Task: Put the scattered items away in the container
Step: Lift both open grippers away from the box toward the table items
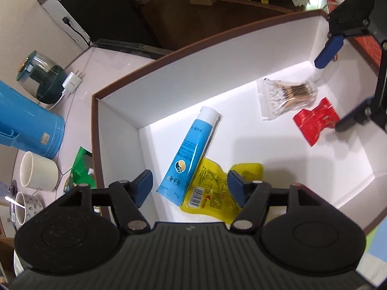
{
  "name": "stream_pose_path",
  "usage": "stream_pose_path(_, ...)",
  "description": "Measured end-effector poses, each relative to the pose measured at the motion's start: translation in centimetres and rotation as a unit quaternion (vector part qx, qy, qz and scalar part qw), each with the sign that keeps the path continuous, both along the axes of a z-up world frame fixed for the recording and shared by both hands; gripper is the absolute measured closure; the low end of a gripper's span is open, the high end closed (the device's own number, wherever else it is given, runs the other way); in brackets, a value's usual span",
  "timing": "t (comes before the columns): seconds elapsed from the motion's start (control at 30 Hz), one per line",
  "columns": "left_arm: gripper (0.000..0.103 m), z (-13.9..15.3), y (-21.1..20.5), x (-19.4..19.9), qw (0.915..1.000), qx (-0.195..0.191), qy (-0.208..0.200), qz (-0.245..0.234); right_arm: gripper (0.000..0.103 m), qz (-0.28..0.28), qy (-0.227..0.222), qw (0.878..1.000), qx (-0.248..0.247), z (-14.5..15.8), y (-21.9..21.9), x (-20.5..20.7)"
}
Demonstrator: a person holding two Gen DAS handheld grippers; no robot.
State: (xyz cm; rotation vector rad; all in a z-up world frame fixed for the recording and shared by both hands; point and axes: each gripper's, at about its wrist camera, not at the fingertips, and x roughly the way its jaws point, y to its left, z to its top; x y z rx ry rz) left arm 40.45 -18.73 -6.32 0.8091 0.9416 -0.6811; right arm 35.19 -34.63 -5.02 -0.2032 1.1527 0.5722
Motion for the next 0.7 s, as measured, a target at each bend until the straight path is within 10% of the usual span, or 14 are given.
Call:
stream_pose_path(0.23, 0.015, 2.4, 0.1, -2.3, 0.9995, -0.013, -0.028, 0.008, 0.0, -0.017, -0.027, 0.999, 0.002, 1.5, 0.9, -2.0)
stream_pose_path(0.7, 0.006, 5.6, 0.1, -7.5, 0.9978, -0.022, -0.062, 0.001, 0.0, -0.096, -0.071, 0.993, 0.013, 4.8, 0.5, -6.4)
